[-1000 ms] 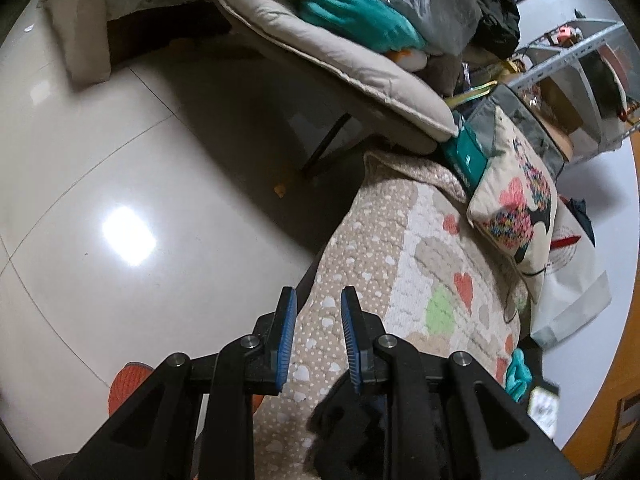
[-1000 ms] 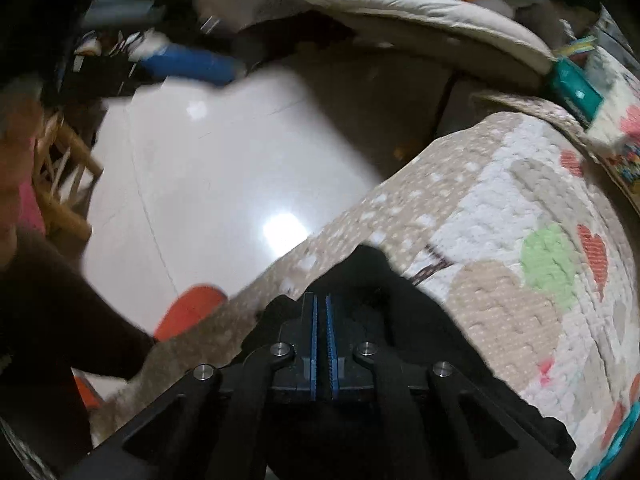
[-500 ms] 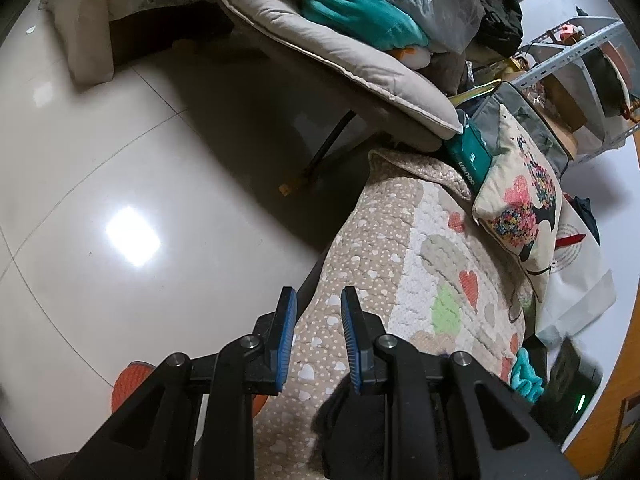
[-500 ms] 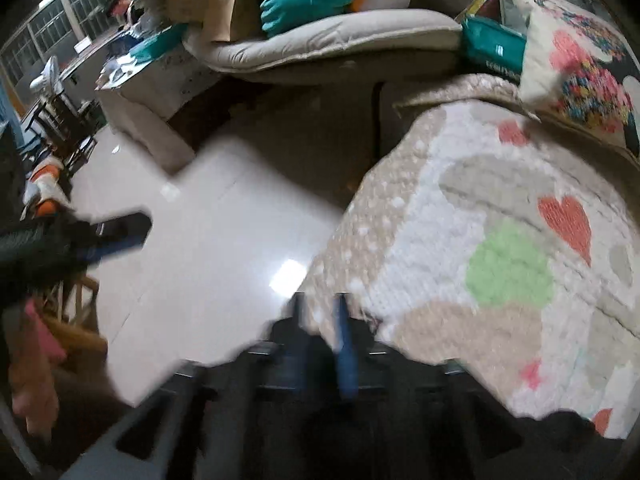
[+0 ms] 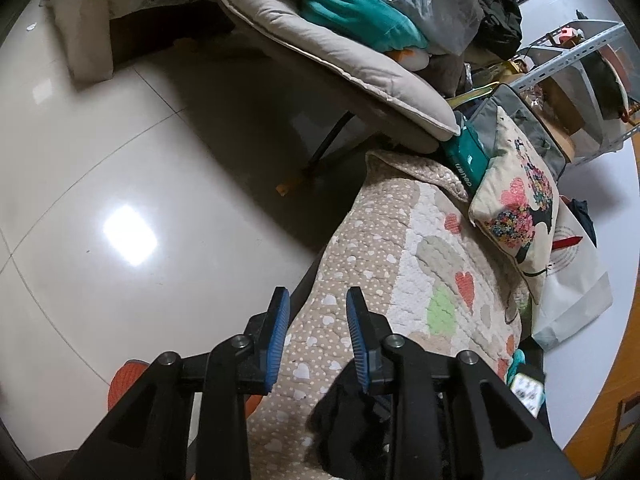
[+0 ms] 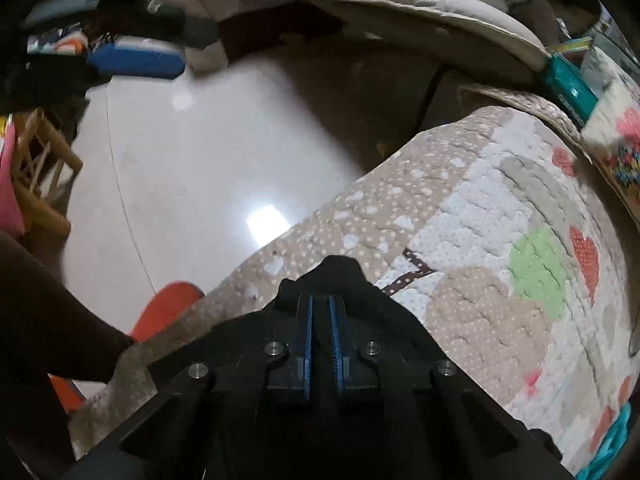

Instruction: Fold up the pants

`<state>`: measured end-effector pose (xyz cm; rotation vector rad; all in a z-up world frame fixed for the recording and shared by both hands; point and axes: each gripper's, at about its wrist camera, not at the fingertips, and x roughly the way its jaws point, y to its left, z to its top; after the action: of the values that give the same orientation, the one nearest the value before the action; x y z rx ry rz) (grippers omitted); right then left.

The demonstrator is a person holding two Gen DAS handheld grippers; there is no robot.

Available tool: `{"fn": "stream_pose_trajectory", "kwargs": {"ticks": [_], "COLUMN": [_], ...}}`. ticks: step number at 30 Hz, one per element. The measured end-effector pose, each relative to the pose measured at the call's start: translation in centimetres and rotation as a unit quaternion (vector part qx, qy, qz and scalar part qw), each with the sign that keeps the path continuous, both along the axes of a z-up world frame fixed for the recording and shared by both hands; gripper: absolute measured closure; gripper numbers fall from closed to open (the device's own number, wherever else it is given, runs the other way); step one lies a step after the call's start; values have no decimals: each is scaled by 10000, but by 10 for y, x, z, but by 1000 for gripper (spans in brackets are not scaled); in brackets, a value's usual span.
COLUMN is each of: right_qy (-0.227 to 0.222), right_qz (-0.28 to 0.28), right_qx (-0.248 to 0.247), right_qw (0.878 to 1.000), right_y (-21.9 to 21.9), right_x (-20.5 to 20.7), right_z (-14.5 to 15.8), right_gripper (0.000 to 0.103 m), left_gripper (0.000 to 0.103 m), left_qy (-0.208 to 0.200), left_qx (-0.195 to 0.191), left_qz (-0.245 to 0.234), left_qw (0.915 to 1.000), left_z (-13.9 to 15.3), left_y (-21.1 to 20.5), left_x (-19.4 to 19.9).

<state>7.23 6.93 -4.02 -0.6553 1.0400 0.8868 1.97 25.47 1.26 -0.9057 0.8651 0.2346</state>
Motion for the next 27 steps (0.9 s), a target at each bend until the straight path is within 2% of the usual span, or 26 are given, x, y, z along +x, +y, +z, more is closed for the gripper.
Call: {"fn": "stream_pose_trajectory", "kwargs": {"ticks": [5, 9, 12, 14, 16, 18, 20, 21, 23, 24, 25, 26, 27], "right_qy": [-192, -205, -24, -105, -109, -71, -97, -69, 61, 183, 283, 421, 444], "right_qz": [-410, -797, -1061, -1238, -1576, -1977, -2328, -2690, -3221, -3612, -3833, -4079, -4268], "right_qx": [209, 190, 229, 480, 901, 1308, 1495, 1604, 1717, 1774, 1809, 1845, 1730], "right_qw": [9988, 9964, 9941, 9911, 9833, 9715, 9609, 9497, 9310, 9153, 9053, 8932, 8865], "right_y": [6, 12, 10, -2, -28, -76, -118, -154, -202, -235, -253, -275, -290], "right_x": [19, 36, 43, 41, 38, 35, 37, 38, 39, 39, 39, 36, 35], "right_z": [12, 6, 2, 15, 36, 58, 69, 73, 72, 65, 59, 50, 41], "right_gripper": [95, 93, 83, 65, 56, 56, 56, 56, 56, 56, 56, 56, 56], "left_gripper": [76, 76, 76, 76, 76, 76, 76, 76, 74, 74, 73, 73, 73], "left_qy": [15, 57, 94, 129, 119, 31, -76, -132, -223, -250, -254, -204, -108], "left_qx": [-64, 9, 81, 136, 157, 211, 297, 336, 395, 440, 476, 525, 568], "left_qz": [-14, -5, -78, -156, -245, -464, -765, -926, -1278, -1503, -1672, -1904, -2084], "left_qw": [10000, 10000, 9999, 9997, 9995, 9987, 9966, 9951, 9908, 9873, 9845, 9801, 9763], "left_z": [-2, -3, -4, -6, -7, -6, -5, -4, -6, -8, -10, -15, -21], "left_y": [-2, -3, -9, -15, -21, -35, -55, -67, -92, -107, -119, -133, -144], "left_x": [1, 2, 3, 5, 6, 10, 15, 18, 25, 29, 33, 38, 41]}}
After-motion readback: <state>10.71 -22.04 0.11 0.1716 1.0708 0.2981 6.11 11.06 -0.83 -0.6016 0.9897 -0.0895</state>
